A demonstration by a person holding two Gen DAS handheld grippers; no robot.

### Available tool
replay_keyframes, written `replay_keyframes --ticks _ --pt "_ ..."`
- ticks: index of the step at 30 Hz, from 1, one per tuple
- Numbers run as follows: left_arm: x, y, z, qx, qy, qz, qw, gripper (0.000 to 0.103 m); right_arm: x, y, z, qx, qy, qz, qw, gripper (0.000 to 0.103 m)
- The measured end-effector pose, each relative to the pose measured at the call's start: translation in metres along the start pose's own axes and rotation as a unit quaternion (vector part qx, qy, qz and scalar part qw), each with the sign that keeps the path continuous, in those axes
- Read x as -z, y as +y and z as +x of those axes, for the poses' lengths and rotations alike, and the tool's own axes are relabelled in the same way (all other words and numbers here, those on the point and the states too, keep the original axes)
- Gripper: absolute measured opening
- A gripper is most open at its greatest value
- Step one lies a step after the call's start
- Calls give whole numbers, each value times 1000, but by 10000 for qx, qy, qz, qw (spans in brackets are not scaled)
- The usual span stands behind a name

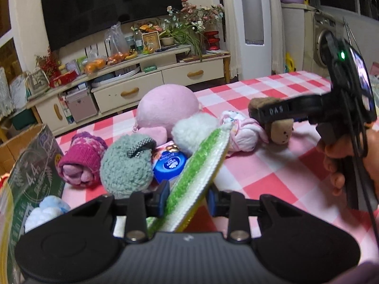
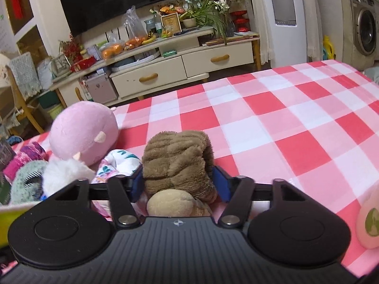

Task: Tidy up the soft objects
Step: 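Grasp the brown-and-beige hedgehog plush with the right tool while the left tool holds the sponge, then carry the sponge toward the box with the left tool while the right tool holds the hedgehog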

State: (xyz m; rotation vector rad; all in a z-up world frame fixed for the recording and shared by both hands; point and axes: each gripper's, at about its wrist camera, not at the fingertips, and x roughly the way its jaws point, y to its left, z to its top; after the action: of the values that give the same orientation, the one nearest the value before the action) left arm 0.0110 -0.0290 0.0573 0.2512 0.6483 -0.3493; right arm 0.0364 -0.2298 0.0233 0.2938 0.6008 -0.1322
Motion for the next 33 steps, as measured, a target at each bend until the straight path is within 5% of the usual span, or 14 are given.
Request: replay_keyframes --ticks 18,33 --pt "-3 32 -28 287 -236 -792 9962 22 2 16 -63 -213 -663 -158 9974 56" --pt "-3 71 -57 277 -595 -1301 9893 19 16 54 -105 -775 -643 -116 9948 56"
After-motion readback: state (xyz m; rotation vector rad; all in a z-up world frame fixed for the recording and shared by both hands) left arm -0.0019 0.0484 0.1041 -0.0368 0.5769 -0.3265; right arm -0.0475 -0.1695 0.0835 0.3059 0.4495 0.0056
